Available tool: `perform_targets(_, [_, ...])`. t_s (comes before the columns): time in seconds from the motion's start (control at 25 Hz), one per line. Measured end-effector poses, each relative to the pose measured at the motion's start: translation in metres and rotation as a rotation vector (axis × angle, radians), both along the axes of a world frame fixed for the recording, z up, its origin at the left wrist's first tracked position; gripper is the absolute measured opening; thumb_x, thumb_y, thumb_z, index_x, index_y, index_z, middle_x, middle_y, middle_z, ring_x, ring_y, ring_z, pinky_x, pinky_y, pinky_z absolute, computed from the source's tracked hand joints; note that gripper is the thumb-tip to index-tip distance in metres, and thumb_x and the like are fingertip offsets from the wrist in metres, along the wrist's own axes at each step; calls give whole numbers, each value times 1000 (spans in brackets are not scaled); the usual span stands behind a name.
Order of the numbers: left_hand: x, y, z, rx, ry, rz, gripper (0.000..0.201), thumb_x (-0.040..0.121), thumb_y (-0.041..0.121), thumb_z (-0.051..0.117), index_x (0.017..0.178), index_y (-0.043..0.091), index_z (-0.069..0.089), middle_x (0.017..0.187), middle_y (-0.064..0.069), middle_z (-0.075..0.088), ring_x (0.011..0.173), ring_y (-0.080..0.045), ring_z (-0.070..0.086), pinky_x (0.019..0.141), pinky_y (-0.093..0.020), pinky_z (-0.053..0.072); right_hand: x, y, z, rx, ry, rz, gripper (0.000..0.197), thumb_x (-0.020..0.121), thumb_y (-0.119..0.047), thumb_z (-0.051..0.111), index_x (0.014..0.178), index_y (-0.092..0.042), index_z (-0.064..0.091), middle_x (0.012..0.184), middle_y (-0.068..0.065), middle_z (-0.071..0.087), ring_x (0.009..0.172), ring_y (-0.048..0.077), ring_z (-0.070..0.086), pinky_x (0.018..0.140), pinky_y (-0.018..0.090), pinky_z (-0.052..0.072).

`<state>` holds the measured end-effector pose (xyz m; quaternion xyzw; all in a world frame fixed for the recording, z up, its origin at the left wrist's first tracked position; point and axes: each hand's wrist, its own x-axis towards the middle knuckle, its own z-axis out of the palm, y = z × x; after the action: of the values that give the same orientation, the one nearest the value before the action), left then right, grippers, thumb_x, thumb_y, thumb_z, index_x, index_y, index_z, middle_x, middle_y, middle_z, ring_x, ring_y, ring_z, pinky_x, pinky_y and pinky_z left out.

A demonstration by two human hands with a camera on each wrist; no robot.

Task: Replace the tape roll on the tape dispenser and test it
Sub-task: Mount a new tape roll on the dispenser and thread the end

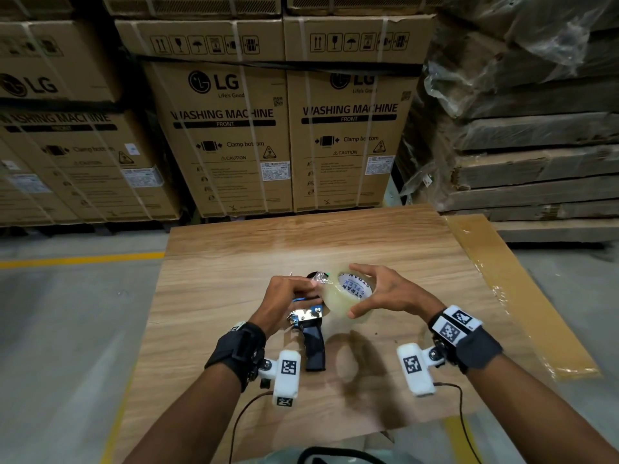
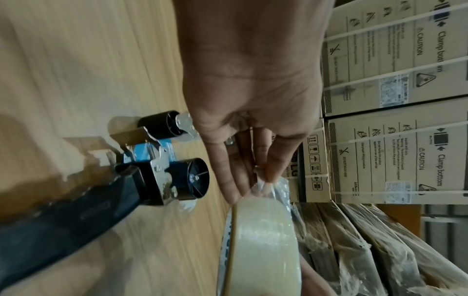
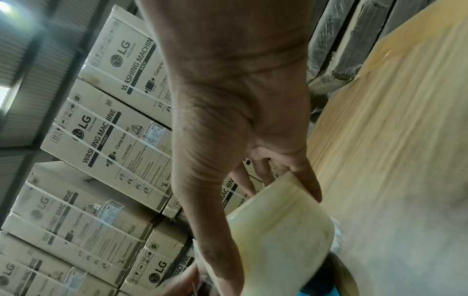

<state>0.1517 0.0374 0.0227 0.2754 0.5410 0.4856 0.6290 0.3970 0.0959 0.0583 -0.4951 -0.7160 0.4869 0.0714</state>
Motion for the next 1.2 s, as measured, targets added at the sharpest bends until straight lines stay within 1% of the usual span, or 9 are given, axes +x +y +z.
perform_targets(0.12, [-9, -4, 1, 27, 112, -102, 20, 94, 4, 61, 102, -9, 73, 95, -23, 75, 92, -31, 74, 81, -41, 63, -12, 2, -2, 23, -17, 5, 124, 55, -28, 103, 160, -15, 37, 159, -2, 47, 139, 10, 46, 114, 22, 35])
perform_targets(0.24, [-21, -3, -1, 44, 248, -85, 20, 98, 5, 56, 104, 5, 75, 87, -9, 75, 82, -21, 74, 72, -31, 62, -28, 7, -2, 69, -45, 18, 126, 54, -26, 103, 160, -14, 35, 158, 0, 48, 141, 14, 47, 116, 25, 36])
perform_targets(0.32, [-32, -1, -3, 43, 278, -69, 24, 97, 3, 53, 103, 10, 75, 87, -8, 74, 81, -21, 71, 75, -32, 60, -37, 16, -1, 89, -68, 38, 127, 55, -26, 103, 160, -12, 34, 159, 3, 48, 143, 18, 47, 120, 30, 36])
perform_targets(0.56, [-58, 10, -4, 62, 371, -15, 28, 95, -4, 48, 113, -1, 70, 95, -14, 73, 85, -23, 66, 84, -39, 56, -66, 38, -15, 157, -128, 8, 124, 56, -21, 101, 160, -11, 35, 161, 8, 44, 147, 25, 42, 120, 35, 36])
perform_targets(0.76, [-65, 32, -12, 89, 528, -29, 26, 91, 1, 52, 103, 11, 74, 94, -10, 75, 86, -22, 66, 81, -38, 56, -80, 52, -33, 182, -173, 20, 124, 58, -17, 99, 161, -10, 30, 167, 12, 33, 153, 30, 32, 124, 38, 30])
perform_targets(0.88, [-56, 46, -12, 124, 670, -80, 25, 91, 5, 57, 107, 11, 75, 102, -12, 76, 94, -22, 69, 88, -36, 55, -83, 56, -42, 160, -188, 49, 131, 58, -16, 99, 164, -11, 22, 170, 12, 27, 155, 30, 27, 125, 36, 28])
perform_targets(0.96, [-50, 54, -11, 127, 725, -140, 31, 90, 2, 56, 115, 8, 73, 113, -11, 75, 107, -21, 68, 92, -27, 52, -84, 58, -48, 149, -177, 69, 133, 58, -15, 99, 165, -12, 19, 170, 12, 27, 154, 30, 28, 123, 34, 27])
perform_targets(1.08, [-45, 67, -15, 151, 774, -254, 44, 89, 2, 55, 131, 9, 66, 130, -10, 68, 119, -19, 63, 97, -27, 50, -89, 59, -55, 146, -191, 79, 135, 59, -17, 99, 165, -14, 16, 170, 11, 25, 155, 30, 26, 123, 32, 25])
perform_targets(1.2, [-44, 71, -20, 132, 835, -351, 51, 89, 5, 56, 140, 9, 58, 140, -11, 61, 117, -18, 63, 91, -26, 51, -91, 61, -61, 147, -211, 114, 134, 61, -17, 98, 166, -14, 14, 170, 13, 23, 156, 30, 24, 124, 31, 23])
